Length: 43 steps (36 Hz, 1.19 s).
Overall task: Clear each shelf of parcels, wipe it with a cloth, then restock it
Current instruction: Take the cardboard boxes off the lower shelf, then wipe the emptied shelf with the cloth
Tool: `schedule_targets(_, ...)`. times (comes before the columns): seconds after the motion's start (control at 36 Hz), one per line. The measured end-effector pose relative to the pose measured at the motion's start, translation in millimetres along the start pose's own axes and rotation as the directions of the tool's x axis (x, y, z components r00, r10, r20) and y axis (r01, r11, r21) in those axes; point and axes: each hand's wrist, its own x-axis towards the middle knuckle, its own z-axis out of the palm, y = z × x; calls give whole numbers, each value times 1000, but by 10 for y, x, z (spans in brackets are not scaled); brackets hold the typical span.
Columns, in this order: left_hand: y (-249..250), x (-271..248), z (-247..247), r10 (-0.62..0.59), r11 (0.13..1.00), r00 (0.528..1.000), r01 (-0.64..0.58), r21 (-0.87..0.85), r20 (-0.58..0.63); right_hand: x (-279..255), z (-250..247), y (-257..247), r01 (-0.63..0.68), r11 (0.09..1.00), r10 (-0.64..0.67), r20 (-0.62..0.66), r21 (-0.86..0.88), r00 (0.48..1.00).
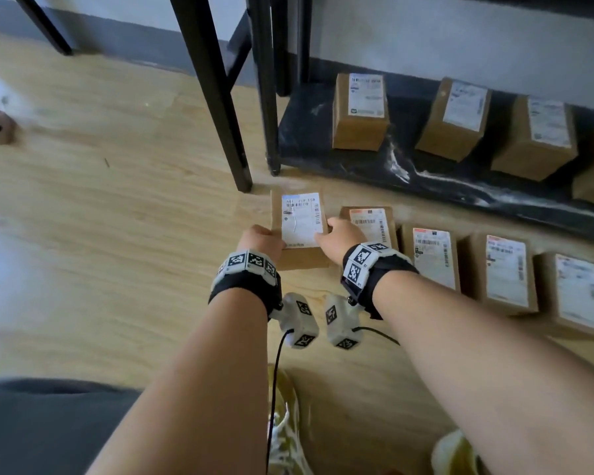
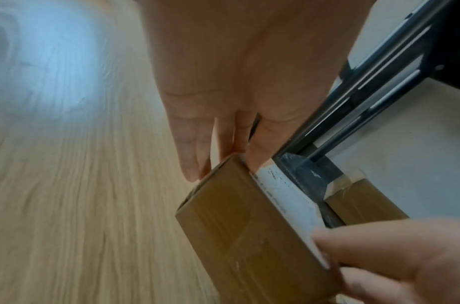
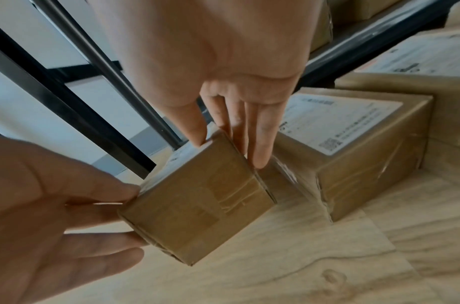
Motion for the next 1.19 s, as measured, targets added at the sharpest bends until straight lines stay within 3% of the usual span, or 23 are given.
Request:
schedule_targets(0.19, -84, 206, 130, 17, 974, 991, -46, 224, 130, 143, 147, 98, -49, 992, 52, 20, -119, 998)
schedule_targets(0.31, -92, 234, 124, -11, 956, 990, -31, 292, 141, 135, 124, 119, -53, 989, 57, 22, -140, 998)
schedule_targets(0.42, -70, 238, 109, -28, 959, 993, -4, 282, 111, 79, 31, 124, -53, 987, 54, 2, -150, 999)
schedule_targets(0.61, 260, -51, 77, 54, 979, 998, -59, 195, 29, -122, -304, 60, -6, 989, -3, -60, -150, 998)
schedule_targets(0.75, 523, -469, 108, 177, 954, 984, -173, 246, 8, -390, -739, -72, 74, 986, -95, -140, -150, 986)
schedule_targets(0.89, 923, -864, -70, 368, 884, 929, -336, 324, -39, -708, -1291, -281, 227, 962, -256, -210, -151, 944)
schedule_targets(1.0, 1319, -1175, -417, 478, 816, 872, -397, 420, -106, -983, -1725, -545, 341, 926, -374, -283, -159, 883)
schedule_targets(1.19, 2079, -1863, -1173, 656, 707, 704, -445, 550, -274, -1498, -2586, -1012, 459, 859, -511, -402, -225, 760)
